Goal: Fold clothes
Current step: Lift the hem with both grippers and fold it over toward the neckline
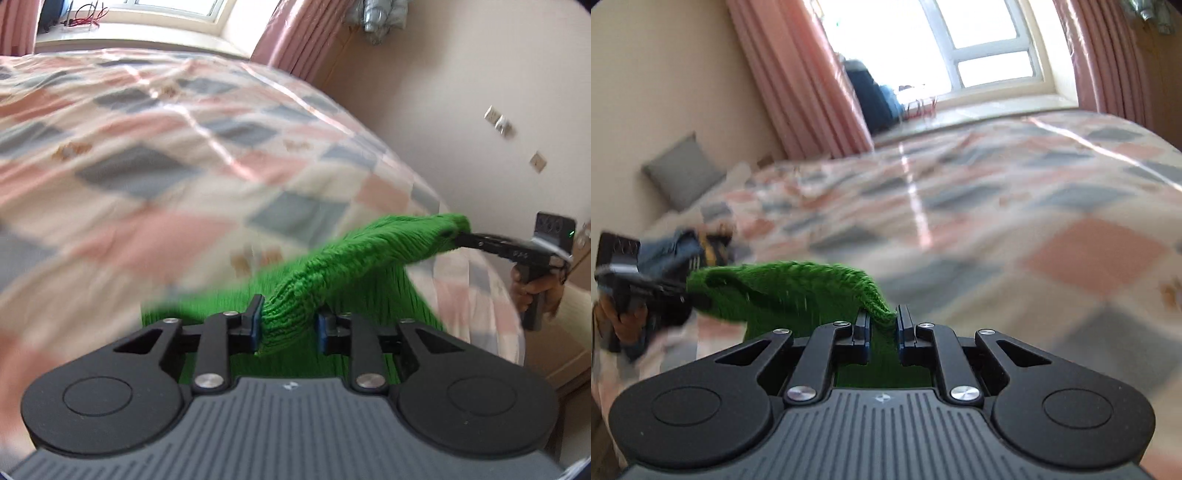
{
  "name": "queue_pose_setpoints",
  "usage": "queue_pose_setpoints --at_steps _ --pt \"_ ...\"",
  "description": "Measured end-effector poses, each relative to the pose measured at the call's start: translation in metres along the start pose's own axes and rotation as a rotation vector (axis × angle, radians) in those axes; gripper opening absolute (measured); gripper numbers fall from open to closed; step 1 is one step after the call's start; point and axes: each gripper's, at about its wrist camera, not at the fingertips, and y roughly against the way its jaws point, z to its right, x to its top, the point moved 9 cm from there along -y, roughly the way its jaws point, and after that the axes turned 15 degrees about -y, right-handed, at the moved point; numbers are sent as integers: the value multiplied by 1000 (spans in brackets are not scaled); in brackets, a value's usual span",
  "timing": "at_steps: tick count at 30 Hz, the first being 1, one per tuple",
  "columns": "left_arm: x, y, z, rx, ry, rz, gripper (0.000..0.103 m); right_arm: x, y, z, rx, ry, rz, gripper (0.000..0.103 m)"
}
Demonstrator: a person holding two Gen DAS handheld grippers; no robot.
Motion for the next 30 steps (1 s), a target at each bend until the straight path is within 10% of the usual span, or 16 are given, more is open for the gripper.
queue_pose_setpoints --at_steps 7,10,15,20,22,30 --pt "-139 2 98 185 -86 -246 28 -166 44 10 -336 289 -297 14" --pt "-139 6 129 320 -355 -266 45 -183 56 -11 -404 527 -206 38" --pt "-131 -27 154 484 -905 -298 54 -177 26 -38 -412 899 -108 40" --pt "-139 -65 144 509 -1185 -344 47 -189 -23 -24 -445 1321 -130 39" --pt "-144 -69 138 486 -1218 -363 15 -196 -37 -13 -423 1434 -154 13" --pt "-145 -12 149 501 -1156 -287 10 -187 31 -42 -345 1300 -87 6"
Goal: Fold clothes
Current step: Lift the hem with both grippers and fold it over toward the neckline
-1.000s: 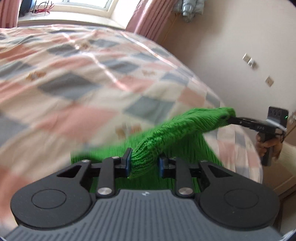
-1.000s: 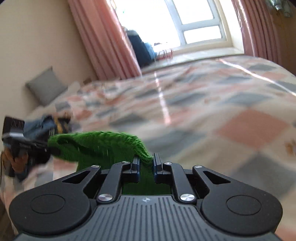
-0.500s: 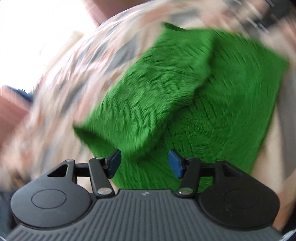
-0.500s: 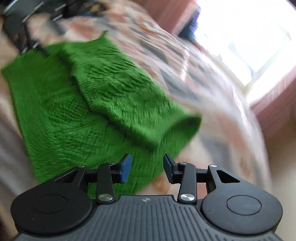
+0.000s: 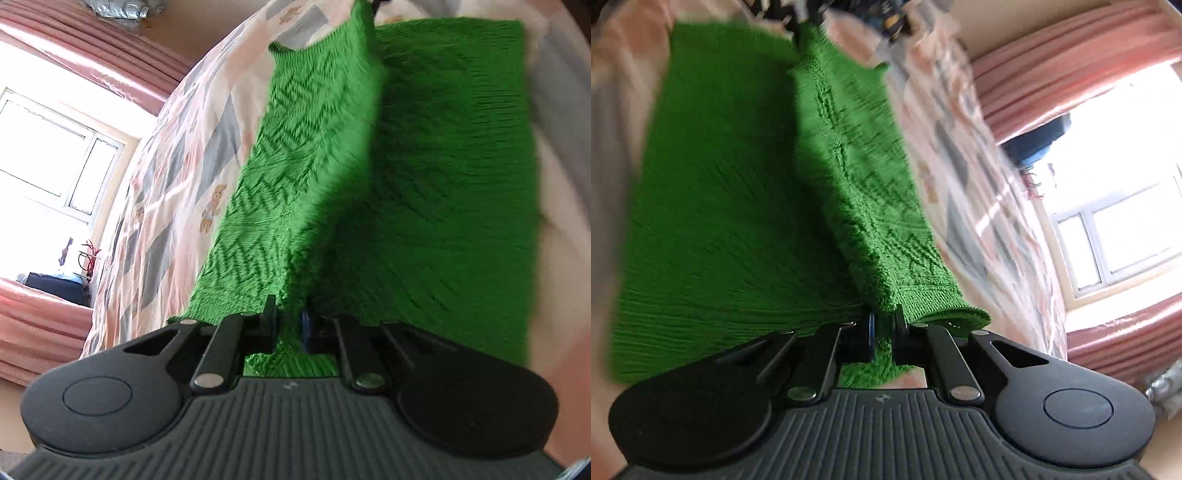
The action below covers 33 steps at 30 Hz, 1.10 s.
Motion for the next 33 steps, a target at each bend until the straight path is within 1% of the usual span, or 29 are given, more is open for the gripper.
queue_pose_setpoints --at_steps 2,4,7,9,10,13,16,17,18,19,20,22,23,26,27,29,31,33 --pt "-4 12 12 -15 3 -3 10 0 22 -10 20 -25 1 6" --pt "-8 22 27 -36 3 -9 10 -1 33 -24 42 -42 -12 6" --pt "-12 20 46 -46 4 -29 10 -3 41 -47 67 -65 -43 6" --pt "-10 16 51 -43 25 -35 10 -8 44 -57 60 -80 -60 6" --pt "-9 13 52 -41 40 -37 10 -11 45 -61 54 -86 -70 6" --pt "-3 3 61 -58 57 -60 13 -17 30 -65 42 -80 -116 7" --pt "-1 -3 67 -58 45 -74 13 -25 18 -76 48 -24 -173 10" --pt "-1 -2 67 -70 60 -73 13 -27 17 -77 55 -17 -188 12" --pt "-1 2 62 -107 115 -58 14 -28 18 -76 56 -30 -210 11" --pt "-2 8 57 -146 175 -40 18 -27 19 -70 53 -57 -228 12" --pt "-3 16 52 -190 244 -18 20 -26 22 -62 55 -104 -253 12" --pt "-5 33 40 -266 366 20 20 -20 30 -45 63 -276 -267 12" --pt "-7 39 32 -279 421 34 20 -16 35 -36 67 -364 -272 13" --pt "-7 52 17 -288 610 68 20 5 42 -23 140 -648 -223 19" --pt "-7 51 15 -289 668 71 20 13 41 -23 171 -729 -198 23" --pt "-4 43 13 -283 741 62 20 23 31 -30 212 -854 -175 24" --pt "-4 24 11 -278 790 42 19 25 20 -38 225 -912 -177 24" --pt "-4 9 24 -330 826 6 17 15 8 -49 191 -867 -238 24"
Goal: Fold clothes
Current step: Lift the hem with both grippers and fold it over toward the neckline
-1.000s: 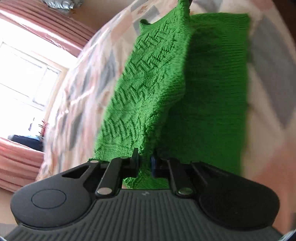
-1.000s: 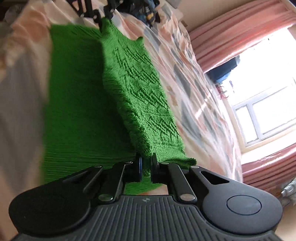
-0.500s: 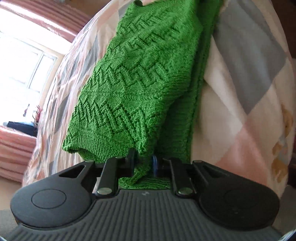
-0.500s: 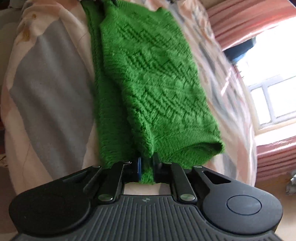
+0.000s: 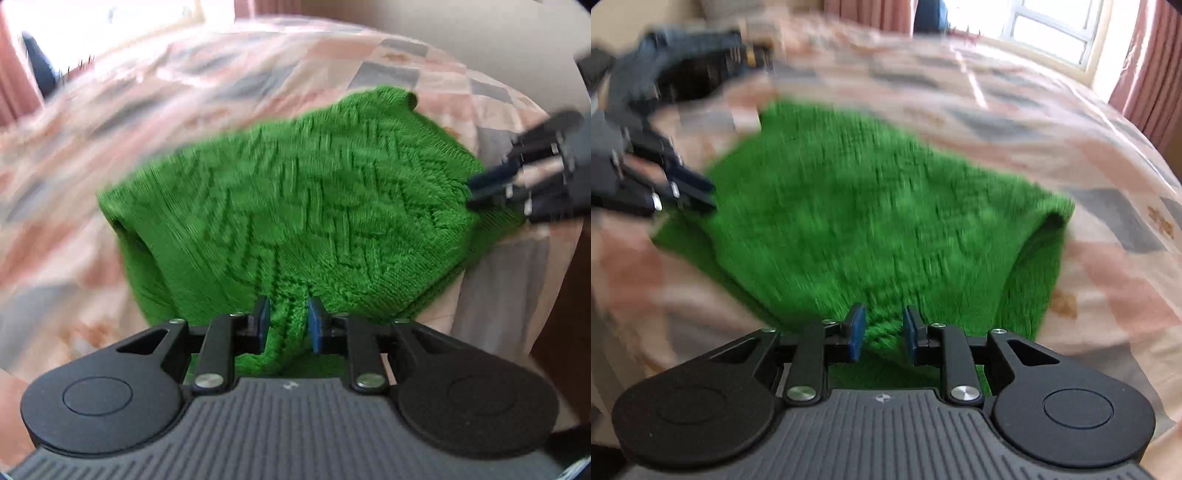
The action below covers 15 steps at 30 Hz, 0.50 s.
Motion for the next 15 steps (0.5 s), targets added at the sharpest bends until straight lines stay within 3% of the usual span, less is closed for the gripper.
queue_pose_setpoints --at_steps 3,6,10,15 --pt "-6 -6 14 -22 -48 -37 17 -12 -6 12 -10 1 -55 21" --pt "9 8 0 -59 -45 -8 19 4 6 21 14 -55 -101 18" --pt "48 18 -64 -33 97 111 19 67 16 43 12 -180 50 18" --pt "83 -19 -144 63 215 192 18 129 -33 78 -50 -292 180 18"
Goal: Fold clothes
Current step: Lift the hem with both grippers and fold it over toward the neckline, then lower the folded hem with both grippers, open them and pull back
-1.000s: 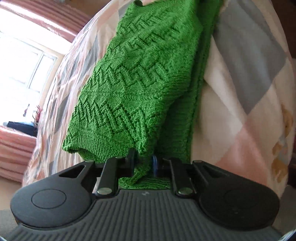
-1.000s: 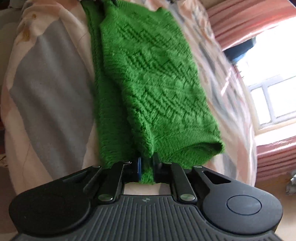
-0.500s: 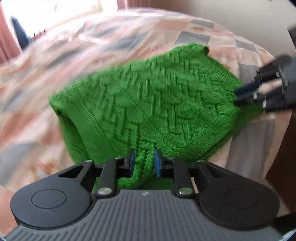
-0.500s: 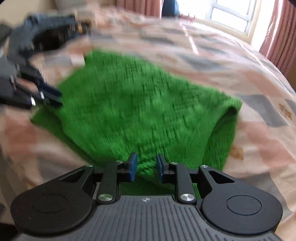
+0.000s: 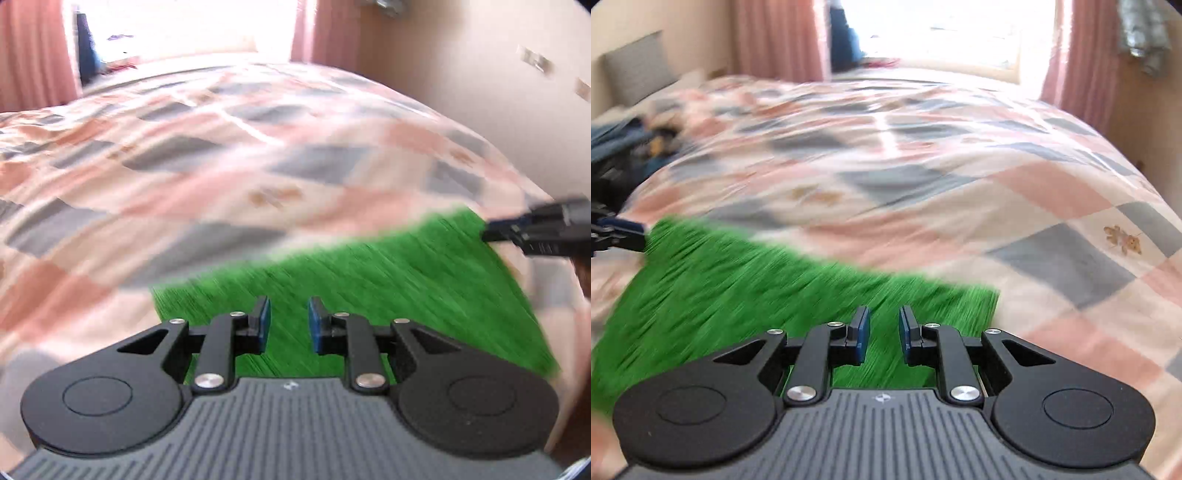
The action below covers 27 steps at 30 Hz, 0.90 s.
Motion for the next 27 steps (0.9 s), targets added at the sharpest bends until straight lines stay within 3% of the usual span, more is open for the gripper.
queue_pose_setpoints --at_steps 2,6,8,11,15,21,24,27 --pt "-2 -25 -19 10 33 -11 18 7 -29 13 -20 -40 -6 18" --pt "-45 -68 -39 -40 86 -115 20 -12 -70 46 -45 -34 -76 17" --pt "-49 -66 -45 -65 130 -108 20 -12 -72 56 -23 -95 -82 16" --pt "-38 -46 -47 -72 147 -91 13 -2 -52 60 -55 -175 -71 13" --pt "-31 7 -12 -143 95 -69 14 -6 3 27 -33 -169 -43 18" --pt "-80 40 63 -254 89 -140 14 -82 62 -18 -28 -162 -134 17" --pt "-116 32 83 -244 107 -198 14 -129 53 -15 -100 -164 -212 16" --pt "-117 36 88 -203 114 -199 13 -141 53 -14 -122 -180 -198 16"
